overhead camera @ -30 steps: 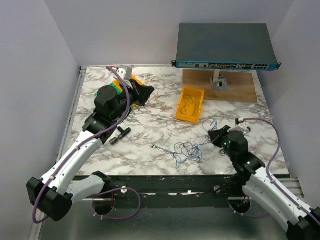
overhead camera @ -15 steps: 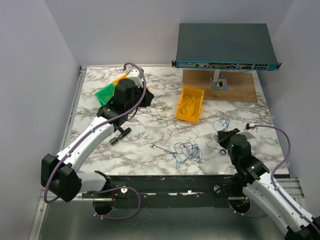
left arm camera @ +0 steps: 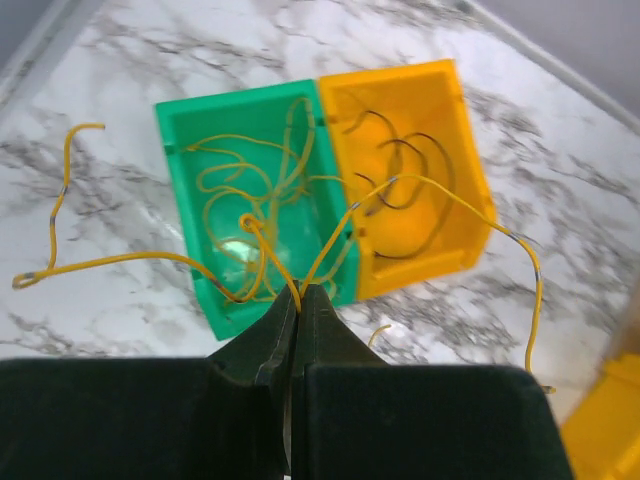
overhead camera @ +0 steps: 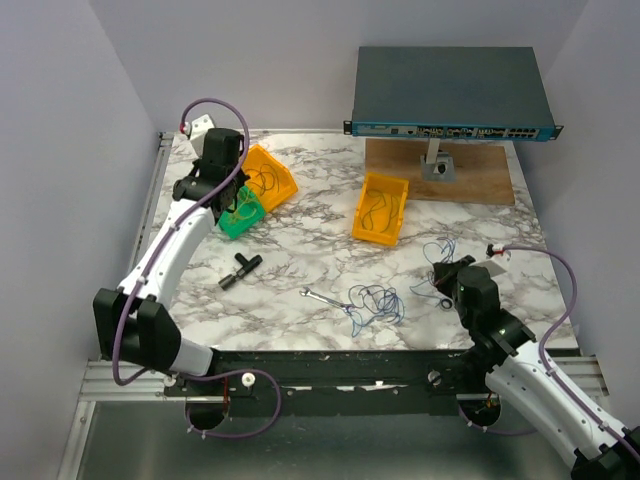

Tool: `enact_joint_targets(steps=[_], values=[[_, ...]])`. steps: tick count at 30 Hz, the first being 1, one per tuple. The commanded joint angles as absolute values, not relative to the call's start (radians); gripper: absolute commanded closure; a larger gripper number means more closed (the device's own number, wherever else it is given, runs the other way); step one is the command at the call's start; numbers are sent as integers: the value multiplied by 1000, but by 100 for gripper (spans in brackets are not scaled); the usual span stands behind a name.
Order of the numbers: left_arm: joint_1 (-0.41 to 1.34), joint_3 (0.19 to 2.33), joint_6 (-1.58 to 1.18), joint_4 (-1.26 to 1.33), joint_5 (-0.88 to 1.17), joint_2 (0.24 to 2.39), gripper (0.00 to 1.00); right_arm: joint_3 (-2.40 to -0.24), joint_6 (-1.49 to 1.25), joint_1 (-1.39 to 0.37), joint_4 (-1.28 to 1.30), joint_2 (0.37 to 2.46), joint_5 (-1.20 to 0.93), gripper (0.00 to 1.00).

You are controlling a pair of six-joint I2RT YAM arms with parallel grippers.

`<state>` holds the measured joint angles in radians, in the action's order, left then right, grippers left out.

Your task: Untangle the cables

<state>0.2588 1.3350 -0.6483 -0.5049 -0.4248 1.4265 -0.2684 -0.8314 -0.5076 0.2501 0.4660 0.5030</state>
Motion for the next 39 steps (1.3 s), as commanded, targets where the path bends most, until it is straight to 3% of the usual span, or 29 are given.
enact_joint_targets(steps=[1, 12, 20, 25, 34, 39], values=[[215, 1462, -736, -766, -664, 1575, 100, -309, -780, -510, 207, 484, 475, 99], [162, 1897, -713, -1115, -826, 2096, 100, -347, -764, -511, 232, 494, 463, 99], [163, 2085, -439, -1182, -668, 2363, 100, -347, -764, -510, 222, 489, 466, 99], [163, 2072, -369, -1179, -632, 2398, 100, -348, -766, -510, 203, 510, 459, 99], [271, 1997, -250, -1272, -504, 2341, 86, -350, -782, -511, 195, 533, 457, 99], [280, 1976, -290, -1296, -492, 2275, 54, -355, -782, -510, 199, 533, 451, 99]])
